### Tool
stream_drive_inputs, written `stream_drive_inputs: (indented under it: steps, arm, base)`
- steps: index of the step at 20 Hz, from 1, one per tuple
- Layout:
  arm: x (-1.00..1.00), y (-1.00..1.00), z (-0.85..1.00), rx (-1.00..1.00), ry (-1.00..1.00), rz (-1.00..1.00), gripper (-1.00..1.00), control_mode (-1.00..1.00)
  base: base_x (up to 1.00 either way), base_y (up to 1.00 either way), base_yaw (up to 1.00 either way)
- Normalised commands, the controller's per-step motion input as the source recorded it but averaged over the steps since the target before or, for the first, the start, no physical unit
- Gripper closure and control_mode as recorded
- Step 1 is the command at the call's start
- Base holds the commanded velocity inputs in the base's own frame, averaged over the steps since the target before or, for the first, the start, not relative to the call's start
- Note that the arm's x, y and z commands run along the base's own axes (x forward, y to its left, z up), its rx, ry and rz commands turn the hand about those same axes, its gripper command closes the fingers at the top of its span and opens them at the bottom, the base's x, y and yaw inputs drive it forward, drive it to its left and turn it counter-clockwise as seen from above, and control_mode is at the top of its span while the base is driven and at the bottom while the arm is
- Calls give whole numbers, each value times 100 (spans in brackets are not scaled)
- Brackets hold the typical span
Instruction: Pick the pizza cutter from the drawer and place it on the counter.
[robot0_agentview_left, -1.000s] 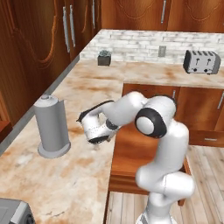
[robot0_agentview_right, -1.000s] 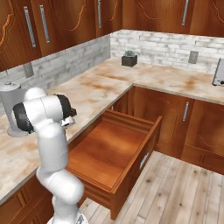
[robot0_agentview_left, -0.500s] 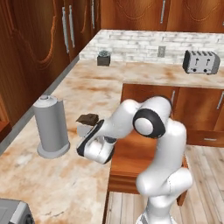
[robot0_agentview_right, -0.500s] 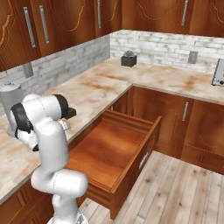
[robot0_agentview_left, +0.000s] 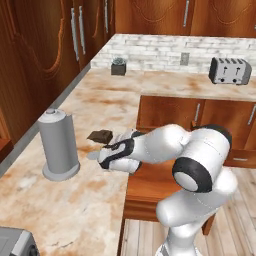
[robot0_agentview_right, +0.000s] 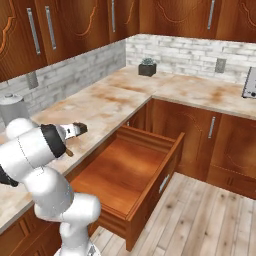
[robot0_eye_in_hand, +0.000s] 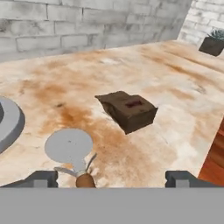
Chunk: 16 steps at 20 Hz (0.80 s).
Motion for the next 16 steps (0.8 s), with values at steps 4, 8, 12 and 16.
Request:
stream_drive_inputs:
  steps: [4,8,12,16]
  arm:
    - [-4,-63,100,32,-3,-1,-100,-100]
    - [-24,-81,100,40,-28,-12,-100,-100]
    - [-44,-89,88,27,-23,-15,-100,-100]
    - [-81,-98,35,13,-28,-9,-100,-100]
  base:
    - [0,0,0]
    - [0,0,0]
    - [0,0,0]
    - [0,0,0]
